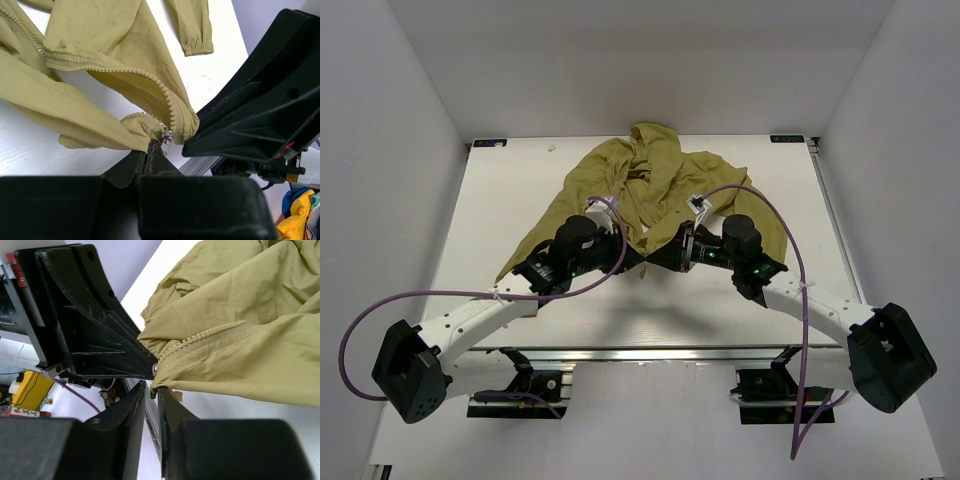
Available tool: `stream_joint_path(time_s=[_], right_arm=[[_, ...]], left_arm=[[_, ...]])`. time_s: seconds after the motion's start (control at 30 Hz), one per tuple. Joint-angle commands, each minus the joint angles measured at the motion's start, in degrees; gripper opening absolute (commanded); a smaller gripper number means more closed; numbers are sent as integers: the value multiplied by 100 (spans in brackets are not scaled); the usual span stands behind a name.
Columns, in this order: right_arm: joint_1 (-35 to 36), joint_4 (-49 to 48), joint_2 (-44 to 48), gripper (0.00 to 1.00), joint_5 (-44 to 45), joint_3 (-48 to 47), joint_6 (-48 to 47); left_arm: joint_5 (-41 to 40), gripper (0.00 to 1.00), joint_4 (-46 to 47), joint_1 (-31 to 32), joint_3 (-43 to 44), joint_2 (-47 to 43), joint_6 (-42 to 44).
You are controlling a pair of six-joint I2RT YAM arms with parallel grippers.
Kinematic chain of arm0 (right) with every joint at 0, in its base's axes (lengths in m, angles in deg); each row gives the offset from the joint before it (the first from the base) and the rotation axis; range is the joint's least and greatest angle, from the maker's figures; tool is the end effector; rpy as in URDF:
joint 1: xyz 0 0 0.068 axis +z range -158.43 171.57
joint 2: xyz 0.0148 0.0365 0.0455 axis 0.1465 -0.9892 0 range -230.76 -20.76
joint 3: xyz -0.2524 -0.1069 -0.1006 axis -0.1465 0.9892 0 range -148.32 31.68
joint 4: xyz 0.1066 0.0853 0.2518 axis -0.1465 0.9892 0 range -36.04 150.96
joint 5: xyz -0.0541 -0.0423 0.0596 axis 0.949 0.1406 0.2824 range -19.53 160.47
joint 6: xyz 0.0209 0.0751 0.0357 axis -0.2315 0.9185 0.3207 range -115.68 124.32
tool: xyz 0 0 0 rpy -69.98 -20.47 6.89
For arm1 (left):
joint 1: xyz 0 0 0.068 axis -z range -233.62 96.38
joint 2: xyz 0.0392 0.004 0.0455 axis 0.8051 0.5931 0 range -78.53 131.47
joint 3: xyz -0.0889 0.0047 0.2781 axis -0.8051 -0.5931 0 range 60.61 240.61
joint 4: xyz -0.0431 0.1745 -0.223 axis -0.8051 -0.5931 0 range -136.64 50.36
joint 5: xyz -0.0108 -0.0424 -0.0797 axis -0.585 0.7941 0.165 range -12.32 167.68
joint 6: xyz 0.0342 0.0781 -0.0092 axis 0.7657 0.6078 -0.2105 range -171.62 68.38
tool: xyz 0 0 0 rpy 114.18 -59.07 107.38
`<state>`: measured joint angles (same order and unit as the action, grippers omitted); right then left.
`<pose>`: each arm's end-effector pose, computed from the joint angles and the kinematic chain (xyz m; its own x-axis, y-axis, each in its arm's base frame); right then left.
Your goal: Zip up the jacket
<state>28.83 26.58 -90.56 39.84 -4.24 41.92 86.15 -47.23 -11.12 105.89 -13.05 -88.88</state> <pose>0.2306 0.2238 0.2625 -0.6350 0.1767 -0.7520 -0.6769 0.3417 0.6519 0.2206 -0.2171 0.2649 -0.7363 -0.1375 -0.6625 0.4003 0.7009 -0.5903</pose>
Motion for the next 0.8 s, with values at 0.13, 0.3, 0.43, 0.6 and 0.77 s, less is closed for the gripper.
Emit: stream_joint_path(time_s=[0.13,0.3,0.43,0.6,0.77], right_arm=[[36,-110,19,20,286,-266,80],[36,-382,10,0,409,-187,212],[28,-907,19,0,348,-21,361],[36,-1103,107,0,418,68,432],[36,-1104,107,0,155,85,441]], left_arm=[[190,0,21,30,113,-386,183],[515,0,118,30,69,-456,376],[726,0,39,30,104,-430,465],[622,0,-312,30,130,-500,483],[24,37,-830,21,297,-588,272]])
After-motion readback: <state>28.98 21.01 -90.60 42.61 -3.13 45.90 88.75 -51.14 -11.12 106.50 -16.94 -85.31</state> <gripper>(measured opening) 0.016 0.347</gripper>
